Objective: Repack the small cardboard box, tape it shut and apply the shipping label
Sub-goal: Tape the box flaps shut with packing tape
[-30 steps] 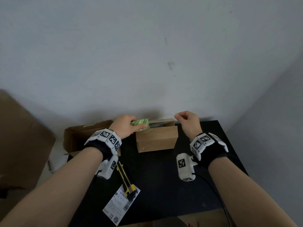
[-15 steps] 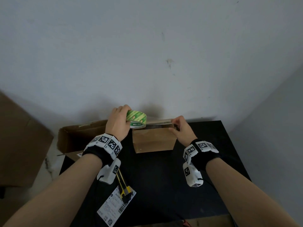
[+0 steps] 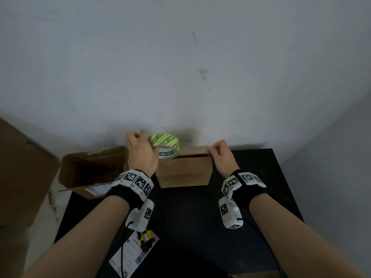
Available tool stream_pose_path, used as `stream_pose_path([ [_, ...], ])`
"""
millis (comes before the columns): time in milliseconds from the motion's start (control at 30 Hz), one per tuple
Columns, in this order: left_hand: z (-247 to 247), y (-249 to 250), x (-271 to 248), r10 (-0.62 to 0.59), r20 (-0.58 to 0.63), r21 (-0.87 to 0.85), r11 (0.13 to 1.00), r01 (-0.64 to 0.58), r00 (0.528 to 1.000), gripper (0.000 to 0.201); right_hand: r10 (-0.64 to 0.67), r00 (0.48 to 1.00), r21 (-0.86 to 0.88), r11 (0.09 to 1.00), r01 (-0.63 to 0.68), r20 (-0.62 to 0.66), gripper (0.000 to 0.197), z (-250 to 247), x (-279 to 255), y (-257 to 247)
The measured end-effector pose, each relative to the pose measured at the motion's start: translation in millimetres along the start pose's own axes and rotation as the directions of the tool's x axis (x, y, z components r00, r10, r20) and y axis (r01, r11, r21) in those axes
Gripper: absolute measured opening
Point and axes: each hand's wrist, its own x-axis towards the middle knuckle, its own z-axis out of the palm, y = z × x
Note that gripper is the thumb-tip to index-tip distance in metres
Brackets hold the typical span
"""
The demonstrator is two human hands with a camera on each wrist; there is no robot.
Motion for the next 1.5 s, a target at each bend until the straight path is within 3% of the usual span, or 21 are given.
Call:
stream_pose_path([
  [267,31.4,1.0,-5.8,-0.129,0.15,-0.132,0.98,0.149,0.98,0.034,0.046,0.998,-0.024,0.999,-0.046,0.029,0.021,0.2,3.0,14.5],
  [400,50.8,-12.2,-1.4,-0.191,0.169,-0.271,0.934,0.231,0.967,0.023,0.086,0.996,0.058,0.995,-0.086,0.008,0.021,1.6,6.5,18.1],
  [500,61.1,-21.1,4.2,-0.229,0.196,-0.267,0.923,0.277,0.953,0.018,0.127,0.992,0.189,0.974,-0.126,0.01,0.015,4.2,8.0,20.9],
  [700,65.0,-22.9,5.7,-0.224,0.202,-0.211,0.941,0.266,0.953,0.019,0.201,0.979,0.485,0.852,-0.195,0.04,0.012,1.8,5.5,17.0],
  [1067,64.6,-17.5,7.7,-0.173,0.233,-0.019,0.983,0.182,0.957,0.018,0.431,0.902,0.74,0.595,-0.314,0.037,0.027,3.6,8.8,20.6],
  [1233,66.5,-18.5,11.3,-0.159,0.243,0.021,0.987,0.159,0.957,0.025,0.478,0.878,0.689,0.624,-0.369,0.037,0.028,9.0,10.6,25.7],
  [1500,71.6,-23.6,12.9,-0.114,0.221,0.021,0.993,0.112,0.969,0.028,0.527,0.85,0.434,0.764,-0.477,0.006,0.022,24.2,19.9,40.5],
])
